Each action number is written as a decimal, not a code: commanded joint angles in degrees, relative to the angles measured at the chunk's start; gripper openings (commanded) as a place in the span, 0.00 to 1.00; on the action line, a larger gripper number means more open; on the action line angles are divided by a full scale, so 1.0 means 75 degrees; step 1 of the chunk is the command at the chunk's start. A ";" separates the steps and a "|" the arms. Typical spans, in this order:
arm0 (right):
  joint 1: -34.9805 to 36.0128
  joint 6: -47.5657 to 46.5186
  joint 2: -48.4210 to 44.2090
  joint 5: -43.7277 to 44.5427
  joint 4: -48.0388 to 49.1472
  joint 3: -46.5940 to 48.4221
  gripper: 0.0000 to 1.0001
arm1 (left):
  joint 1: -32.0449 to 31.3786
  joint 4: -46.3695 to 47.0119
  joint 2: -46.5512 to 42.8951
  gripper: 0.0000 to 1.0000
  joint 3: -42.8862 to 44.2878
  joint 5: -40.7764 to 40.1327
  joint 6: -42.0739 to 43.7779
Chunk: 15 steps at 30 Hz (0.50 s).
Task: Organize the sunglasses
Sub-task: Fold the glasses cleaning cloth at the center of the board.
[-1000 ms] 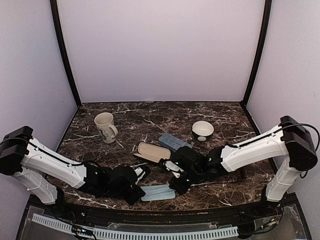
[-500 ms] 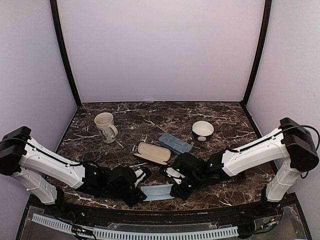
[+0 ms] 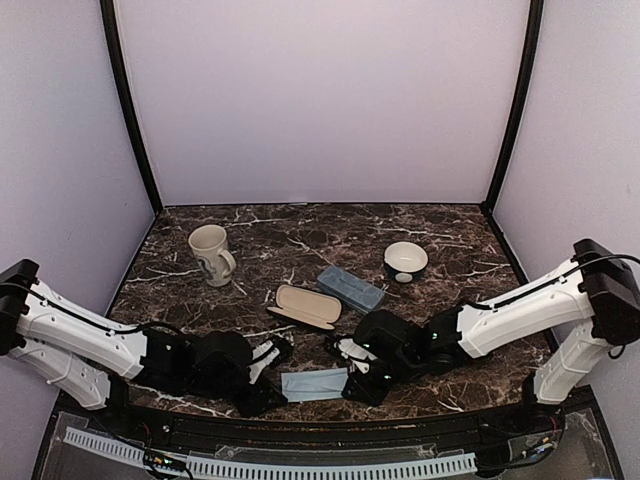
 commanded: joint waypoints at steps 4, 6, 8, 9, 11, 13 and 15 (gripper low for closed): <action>-0.0001 0.0621 -0.0737 0.0186 0.1057 -0.0355 0.26 | 0.0299 0.0721 -0.0170 0.38 0.0062 -0.0031 0.0082; -0.0098 0.0789 -0.0756 0.0256 0.1210 -0.0415 0.26 | 0.0447 0.0895 0.0035 0.39 0.0279 0.0034 0.0068; -0.0231 0.0930 -0.0837 0.0331 0.1275 -0.0519 0.26 | 0.0499 0.1014 0.0304 0.39 0.0543 0.0047 0.0130; -0.0308 0.1001 -0.0890 0.0385 0.1270 -0.0587 0.26 | 0.0500 0.1024 0.0481 0.39 0.0725 0.0052 0.0197; -0.0454 0.1089 -0.1017 0.0407 0.1274 -0.0718 0.26 | 0.0500 0.1016 0.0845 0.39 0.1043 0.0115 0.0324; -0.0584 0.1154 -0.1130 0.0396 0.1321 -0.0842 0.26 | 0.0500 0.0999 0.1181 0.37 0.1327 0.0217 0.0429; -0.0645 0.1173 -0.1206 0.0363 0.1347 -0.0910 0.26 | 0.0500 0.0973 0.1444 0.34 0.1532 0.0339 0.0501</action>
